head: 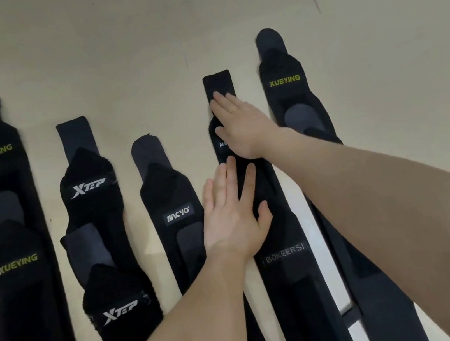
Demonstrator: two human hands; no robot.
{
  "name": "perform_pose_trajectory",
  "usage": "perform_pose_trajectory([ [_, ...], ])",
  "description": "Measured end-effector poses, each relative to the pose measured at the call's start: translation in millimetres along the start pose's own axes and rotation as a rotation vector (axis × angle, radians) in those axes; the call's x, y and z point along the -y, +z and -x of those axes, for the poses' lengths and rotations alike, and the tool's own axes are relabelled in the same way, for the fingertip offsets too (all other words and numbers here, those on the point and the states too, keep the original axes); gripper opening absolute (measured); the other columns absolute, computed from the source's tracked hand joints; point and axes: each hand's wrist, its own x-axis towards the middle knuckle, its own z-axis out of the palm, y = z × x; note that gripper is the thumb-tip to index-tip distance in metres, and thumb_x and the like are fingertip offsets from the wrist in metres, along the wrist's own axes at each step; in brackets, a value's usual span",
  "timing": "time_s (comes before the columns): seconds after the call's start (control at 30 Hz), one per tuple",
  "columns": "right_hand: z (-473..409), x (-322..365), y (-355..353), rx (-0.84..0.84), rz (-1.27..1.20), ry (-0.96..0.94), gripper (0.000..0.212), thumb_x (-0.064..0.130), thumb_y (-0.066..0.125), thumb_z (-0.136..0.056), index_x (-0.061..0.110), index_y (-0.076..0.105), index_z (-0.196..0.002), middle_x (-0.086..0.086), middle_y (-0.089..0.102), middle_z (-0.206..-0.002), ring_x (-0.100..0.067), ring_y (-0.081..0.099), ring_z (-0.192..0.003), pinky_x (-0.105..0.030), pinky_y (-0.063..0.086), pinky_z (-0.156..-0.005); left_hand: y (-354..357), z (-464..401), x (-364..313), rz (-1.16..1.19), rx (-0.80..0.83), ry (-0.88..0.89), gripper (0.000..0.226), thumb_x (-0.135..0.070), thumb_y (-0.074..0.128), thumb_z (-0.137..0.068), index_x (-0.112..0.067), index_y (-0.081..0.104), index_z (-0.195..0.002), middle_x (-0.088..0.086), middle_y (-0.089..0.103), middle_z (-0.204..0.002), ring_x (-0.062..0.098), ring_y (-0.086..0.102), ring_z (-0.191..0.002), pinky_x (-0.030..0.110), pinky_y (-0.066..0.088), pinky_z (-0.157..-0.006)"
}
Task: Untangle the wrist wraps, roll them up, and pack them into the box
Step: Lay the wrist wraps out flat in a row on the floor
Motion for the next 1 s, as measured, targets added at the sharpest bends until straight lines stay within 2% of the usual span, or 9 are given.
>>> perform_pose_trajectory([
  [0.1, 4.1, 7.1, -8.8, -0.001, -0.220, 0.041, 0.054, 0.026, 0.026, -0.103, 0.005, 0.009, -0.150, -0.010, 0.000, -0.159, -0.021, 0.002, -0.147, -0.031, 0.004, -0.116, -3.5, -1.4, 0.8, -0.011, 0.026, -0.017, 0.067, -0.045, 0.006, -0.088, -0.025, -0.003, -0.151, 0.007, -0.012, -0.159, 0.022, -0.014, -0.146, 0.041, -0.009, -0.118],
  [0.17, 44.8, 12.0, 0.4, -0.224, -0.493, 0.083, 0.046, 0.016, 0.031, -0.103, 0.001, 0.026, -0.146, -0.013, 0.018, -0.156, -0.021, 0.017, -0.145, -0.024, 0.012, -0.114, -3.4, 0.0, 0.9, -0.014, 0.038, -0.021, 0.065, -0.044, 0.012, -0.092, -0.024, -0.003, -0.152, 0.007, -0.014, -0.159, 0.022, -0.015, -0.146, 0.043, -0.007, -0.118],
  [0.27, 156.6, 20.9, 57.7, -0.524, -0.429, 0.222, 0.037, 0.003, 0.041, -0.095, 0.001, 0.050, -0.130, -0.014, 0.046, -0.140, -0.026, 0.045, -0.129, -0.033, 0.035, -0.108, -3.1, 2.0, 1.0, -0.026, 0.052, -0.015, 0.063, -0.045, 0.017, -0.096, -0.025, -0.009, -0.151, 0.007, -0.019, -0.158, 0.021, -0.016, -0.145, 0.042, -0.008, -0.118],
  [0.37, 238.2, 33.3, 127.3, -0.368, -0.173, 0.153, 0.044, 0.008, 0.041, -0.092, 0.003, 0.044, -0.136, -0.014, 0.042, -0.145, -0.030, 0.040, -0.133, -0.047, 0.038, -0.107, -3.6, 0.1, 1.3, -0.038, 0.009, -0.007, 0.062, -0.045, 0.016, -0.097, -0.025, -0.008, -0.151, 0.008, -0.016, -0.158, 0.022, -0.013, -0.146, 0.042, -0.005, -0.119],
  [0.6, 248.3, 34.0, 137.6, -0.101, -0.041, 0.189, 0.060, 0.042, 0.008, -0.096, 0.019, 0.007, -0.152, 0.000, 0.006, -0.160, -0.023, 0.005, -0.147, -0.038, 0.008, -0.118, -33.0, 1.9, -2.4, -0.111, 0.182, -0.037, 0.064, -0.046, 0.022, -0.100, -0.023, -0.009, -0.151, 0.009, -0.020, -0.157, 0.024, -0.015, -0.145, 0.046, -0.011, -0.116],
  [0.73, 246.4, 29.0, 119.0, 0.066, -0.100, 0.168, 0.059, 0.035, 0.024, -0.103, 0.023, -0.009, -0.150, 0.005, -0.018, -0.158, -0.019, -0.013, -0.146, -0.036, -0.001, -0.119, -58.2, 89.1, -48.9, 0.006, 0.016, 0.142, 0.052, -0.027, 0.038, -0.099, -0.010, 0.027, -0.147, 0.008, 0.021, -0.153, 0.025, 0.021, -0.140, 0.040, 0.011, -0.117],
  [0.87, 280.9, 30.0, 73.4, -0.087, -0.613, 0.204, 0.043, 0.005, 0.038, -0.098, 0.011, 0.040, -0.140, -0.008, 0.024, -0.154, -0.021, 0.030, -0.139, -0.027, 0.027, -0.110, -38.5, 189.6, -78.0, 0.116, 0.032, 0.261, 0.040, -0.017, 0.046, -0.094, -0.011, 0.048, -0.133, 0.003, 0.048, -0.130, 0.020, 0.047, -0.118, 0.032, 0.031, -0.104],
  [0.93, 333.5, 36.3, 77.4, -0.310, -0.658, 0.394, 0.029, 0.006, 0.041, -0.096, 0.008, 0.054, -0.122, -0.007, 0.052, -0.127, -0.020, 0.055, -0.111, -0.029, 0.044, -0.091, -24.1, 217.1, -81.7, 0.135, 0.109, 0.222, 0.040, -0.020, 0.042, -0.097, -0.015, 0.044, -0.136, 0.000, 0.047, -0.132, 0.017, 0.045, -0.122, 0.030, 0.027, -0.107],
  [1.0, 394.7, 46.8, 106.6, -0.272, -0.673, 0.567, 0.019, 0.014, 0.041, -0.097, 0.007, 0.056, -0.105, -0.006, 0.059, -0.101, -0.022, 0.059, -0.093, -0.030, 0.043, -0.075, -8.5, 237.7, -82.1, 0.155, 0.251, 0.165, 0.044, -0.026, 0.037, -0.100, -0.019, 0.036, -0.143, -0.002, 0.038, -0.146, 0.015, 0.036, -0.133, 0.031, 0.019, -0.115],
])
